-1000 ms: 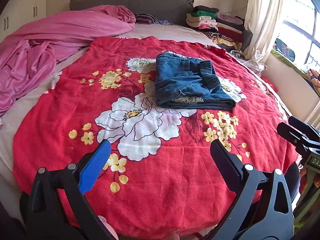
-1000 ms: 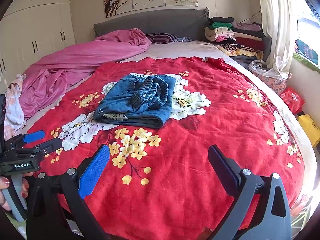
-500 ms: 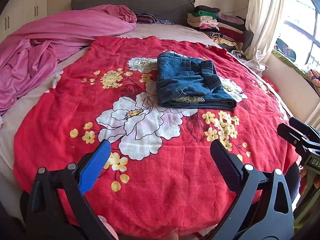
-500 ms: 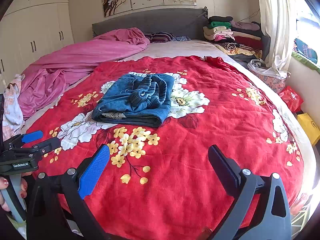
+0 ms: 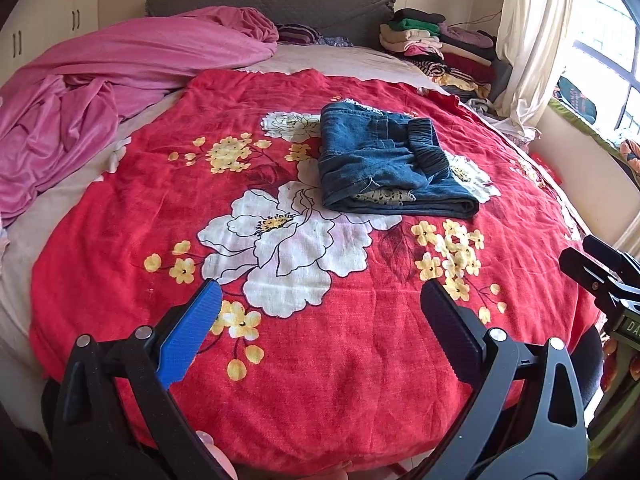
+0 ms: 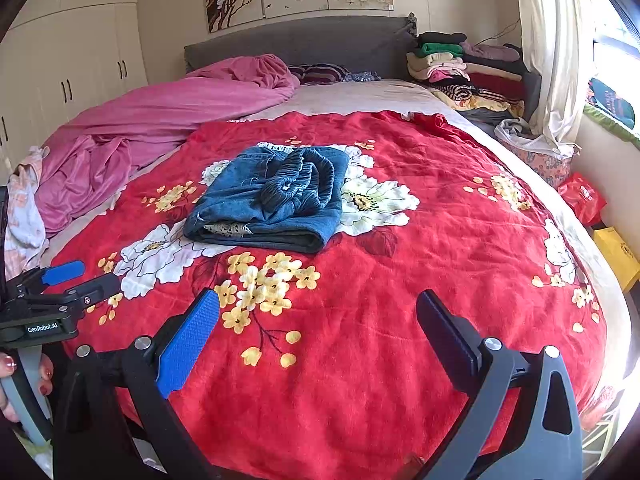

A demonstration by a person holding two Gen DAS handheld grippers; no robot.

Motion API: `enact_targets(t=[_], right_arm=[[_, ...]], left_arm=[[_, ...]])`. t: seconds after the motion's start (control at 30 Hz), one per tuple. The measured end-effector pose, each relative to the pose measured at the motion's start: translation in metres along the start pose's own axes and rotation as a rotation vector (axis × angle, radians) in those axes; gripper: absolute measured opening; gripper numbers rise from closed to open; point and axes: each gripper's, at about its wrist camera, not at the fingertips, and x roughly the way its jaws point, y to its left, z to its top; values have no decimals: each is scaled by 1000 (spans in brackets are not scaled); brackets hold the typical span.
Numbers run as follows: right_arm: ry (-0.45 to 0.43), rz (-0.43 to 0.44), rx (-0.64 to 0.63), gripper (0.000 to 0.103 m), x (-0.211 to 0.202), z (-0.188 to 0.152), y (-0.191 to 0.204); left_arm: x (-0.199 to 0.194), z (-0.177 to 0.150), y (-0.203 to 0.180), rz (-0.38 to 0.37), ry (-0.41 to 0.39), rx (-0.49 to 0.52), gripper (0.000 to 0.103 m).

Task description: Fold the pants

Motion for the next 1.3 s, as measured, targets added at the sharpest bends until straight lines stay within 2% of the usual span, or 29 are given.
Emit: enact_targets(t=[0.5,0.83,1.0,1.17,1.23,1.3], right_arm=[[1,-3,-2,98,0,-1,0],[11,-7,1,98,-1,-5,-3],[37,-19,7,98,13,-1,-12],[78,-86,46,98,38,12,-53],[101,-128,105,98,51,24,-88],[127,-186,165,98,69,37,-133]], left_arm=[[3,-1,2,23,22,-12,93],[8,-3,2,12,51,-11,93],[11,-1,6,25,68,-25,93],[13,27,58,62,32,-146,93],[22,49,100,130,21,-190,93],[42,71,145,247,35,-215,93]])
